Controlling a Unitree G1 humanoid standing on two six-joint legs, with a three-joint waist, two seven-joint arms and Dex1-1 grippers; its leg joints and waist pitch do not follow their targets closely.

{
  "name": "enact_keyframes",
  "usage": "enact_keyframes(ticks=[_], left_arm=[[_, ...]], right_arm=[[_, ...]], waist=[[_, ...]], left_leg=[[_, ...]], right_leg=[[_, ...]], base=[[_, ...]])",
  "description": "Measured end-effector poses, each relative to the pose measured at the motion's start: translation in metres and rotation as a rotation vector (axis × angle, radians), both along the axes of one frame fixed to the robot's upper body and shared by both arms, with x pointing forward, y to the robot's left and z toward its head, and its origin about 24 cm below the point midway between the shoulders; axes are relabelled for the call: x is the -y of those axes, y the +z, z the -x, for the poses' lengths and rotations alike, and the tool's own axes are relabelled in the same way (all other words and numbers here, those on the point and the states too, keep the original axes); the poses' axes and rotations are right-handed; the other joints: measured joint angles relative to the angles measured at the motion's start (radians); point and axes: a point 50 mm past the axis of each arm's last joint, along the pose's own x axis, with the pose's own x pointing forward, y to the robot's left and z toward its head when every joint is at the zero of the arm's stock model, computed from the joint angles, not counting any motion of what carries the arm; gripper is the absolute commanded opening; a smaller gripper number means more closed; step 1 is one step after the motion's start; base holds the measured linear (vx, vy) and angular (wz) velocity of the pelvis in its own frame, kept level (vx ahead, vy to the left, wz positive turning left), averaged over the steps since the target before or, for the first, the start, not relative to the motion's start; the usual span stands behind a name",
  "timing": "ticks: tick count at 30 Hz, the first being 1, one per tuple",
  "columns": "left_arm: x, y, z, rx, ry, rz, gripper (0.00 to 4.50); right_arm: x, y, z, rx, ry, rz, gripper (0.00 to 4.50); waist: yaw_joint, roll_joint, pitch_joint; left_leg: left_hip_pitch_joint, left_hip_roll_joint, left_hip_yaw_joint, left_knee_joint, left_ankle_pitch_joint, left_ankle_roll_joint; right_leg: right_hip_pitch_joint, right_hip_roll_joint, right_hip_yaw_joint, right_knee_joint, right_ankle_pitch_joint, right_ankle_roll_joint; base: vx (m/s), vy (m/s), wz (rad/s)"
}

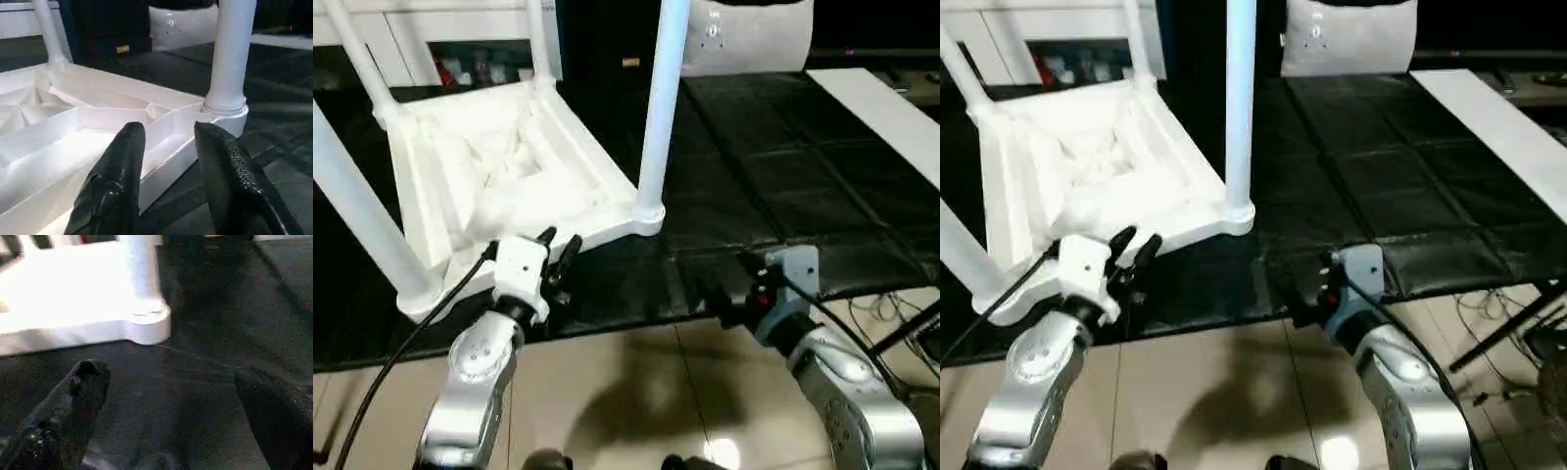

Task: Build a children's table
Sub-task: Rotate leg to tighten

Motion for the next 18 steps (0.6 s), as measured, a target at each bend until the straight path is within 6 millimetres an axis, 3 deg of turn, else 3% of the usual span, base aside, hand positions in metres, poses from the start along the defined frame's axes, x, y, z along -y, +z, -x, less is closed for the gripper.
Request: enact_keyframes(ticks=[2, 3, 4, 5, 6, 7, 8, 9, 10, 11, 12, 13, 14, 15, 17, 18], left_arm=[[-0.0031, -0.002, 0.0035, -0.025, 0.02, -0.004, 1.87], [-0.0047, -0.005, 0.0058, -0.048, 0.029, -0.009, 1.87], [-0.0053, -0.0061, 0.0068, -0.059, 0.036, -0.01, 1.87], [-0.0052, -0.0052, 0.0069, -0.059, 0.04, -0.01, 1.87], [-0.0049, -0.002, 0.0068, -0.048, 0.041, -0.011, 1.87], [-0.004, 0.0004, 0.0064, -0.039, 0.041, -0.009, 1.87], [-0.0037, 0.0008, 0.0062, -0.039, 0.046, -0.009, 1.87], [-0.0007, -0.0012, 0.0071, -0.054, 0.047, -0.001, 1.87], [0.0022, -0.0023, 0.0078, -0.064, 0.037, 0.001, 1.87], [0.0042, -0.0026, 0.0078, -0.071, 0.029, 0.0, 1.87], [0.0038, -0.0023, 0.0082, -0.074, 0.029, -0.003, 1.87], [0.0023, -0.0014, 0.0082, -0.073, 0.032, -0.008, 1.87], [0.001, 0.0004, 0.0081, -0.067, 0.035, -0.013, 1.87], [0.0008, 0.0019, 0.0077, -0.064, 0.036, -0.014, 1.87], [0.0019, 0.0019, 0.0073, -0.071, 0.033, -0.013, 1.87], [0.0009, 0.0014, 0.0073, -0.076, 0.036, -0.015, 1.87]], right_arm=[[-0.0009, -0.0014, 0.0012, -0.007, 0.003, 0.001, 4.5], [-0.0031, -0.0016, 0.0016, -0.01, 0.005, 0.002, 4.5], [-0.0042, -0.0013, 0.0017, -0.008, 0.008, 0.001, 4.5], [-0.0051, -0.0005, 0.0021, -0.005, 0.012, -0.006, 4.5], [-0.0069, 0.0009, 0.0034, 0.005, 0.013, -0.019, 4.5], [-0.0071, -0.0001, 0.0048, 0.002, 0.008, -0.02, 4.5], [-0.006, -0.0005, 0.0048, -0.001, 0.002, -0.01, 4.5], [-0.002, -0.0015, 0.0048, -0.01, -0.014, 0.011, 4.5], [0.0, -0.0012, 0.0047, -0.007, -0.019, 0.02, 4.5], [0.0013, -0.0016, 0.0053, -0.003, -0.019, 0.029, 4.5], [0.0022, -0.0041, 0.0069, -0.009, -0.012, 0.042, 4.5], [0.0012, -0.0053, 0.0075, -0.012, -0.003, 0.045, 4.5], [-0.0011, -0.0058, 0.0076, -0.013, 0.009, 0.044, 4.5], [-0.0043, -0.0062, 0.008, -0.015, 0.022, 0.042, 4.5], [-0.0052, -0.0064, 0.008, -0.016, 0.024, 0.041, 4.5], [-0.0055, -0.0061, 0.0077, -0.015, 0.022, 0.039, 4.5]], waist=[[-0.007, 0.0, 0.004], [-0.017, 0.004, 0.008], [-0.028, 0.011, 0.011], [-0.03, 0.015, 0.015], [-0.029, 0.007, 0.022], [-0.027, -0.015, 0.021], [-0.026, -0.037, 0.019], [-0.013, -0.031, 0.015], [-0.001, -0.023, 0.015], [0.004, -0.011, 0.013], [0.011, -0.003, 0.008], [0.013, 0.01, 0.002], [0.013, 0.012, -0.003], [0.013, 0.011, -0.008], [0.008, 0.016, -0.015], [0.002, 0.022, -0.016]], left_leg=[[0.016, 0.001, -0.002, -0.001, -0.006, -0.002], [0.032, 0.002, -0.003, -0.005, -0.012, -0.004], [0.042, 0.008, -0.007, -0.006, -0.022, -0.004], [0.049, 0.021, -0.004, -0.01, -0.023, -0.005], [0.062, 0.018, -0.001, -0.009, -0.024, -0.007], [0.078, 0.008, 0.013, -0.007, -0.028, -0.012], [0.091, -0.002, 0.018, 0.006, -0.044, -0.019], [0.086, 0.001, 0.011, 0.029, -0.078, -0.002], [0.068, -0.002, 0.001, 0.05, -0.1, 0.034], [0.052, -0.008, -0.002, 0.055, -0.109, 0.051], [0.05, -0.02, -0.015, 0.049, -0.106, 0.051], [0.05, -0.015, -0.023, 0.044, -0.09, 0.04], [0.057, -0.015, -0.023, 0.035, -0.08, 0.027], [0.048, -0.021, -0.038, 0.031, -0.081, 0.027], [0.022, -0.032, -0.074, 0.038, -0.092, 0.065], [0.018, -0.041, -0.099, 0.044, -0.1, 0.081]], right_leg=[[0.016, 0.001, -0.005, -0.009, -0.003, 0.004], [0.027, 0.006, -0.014, -0.025, -0.005, 0.005], [0.048, 0.006, -0.032, -0.038, -0.007, 0.005], [0.069, 0.007, -0.034, -0.024, -0.027, 0.007], [0.067, 0.0, -0.013, 0.04, -0.089, 0.004], [0.072, -0.009, 0.018, 0.078, -0.114, 0.009], [0.068, -0.007, 0.027, 0.09, -0.113, 0.01], [0.076, 0.0, 0.027, 0.088, -0.118, 0.005], [0.078, 0.005, 0.025, 0.082, -0.119, 0.004], [0.077, 0.01, 0.024, 0.075, -0.119, 0.004], [0.079, 0.015, 0.027, 0.066, -0.118, 0.004], [0.087, 0.025, 0.024, 0.055, -0.118, 0.004], [0.092, 0.026, 0.025, 0.051, -0.119, 0.005], [0.104, 0.024, 0.01, 0.032, -0.118, 0.004], [0.127, 0.019, -0.028, -0.009, -0.115, 0.012], [0.146, 0.021, -0.05, -0.031, -0.117, 0.02]], base=[[0.0, 0.0, 0.0], [0.0, 0.0, 0.0], [0.0, 0.0, 0.0], [0.0, 0.0, 0.0], [0.0, 0.0, 0.0], [0.0, 0.0, 0.0], [0.102, -0.044, 0.02], [0.145, -0.037, -0.15], [0.145, -0.037, -0.15], [0.153, -0.024, -0.08], [0.131, 0.007, 0.02], [0.131, 0.007, 0.02], [0.149, 0.021, 0.06], [0.169, 0.049, 0.4], [0.182, 0.054, 0.52], [0.231, 0.029, 0.6]])
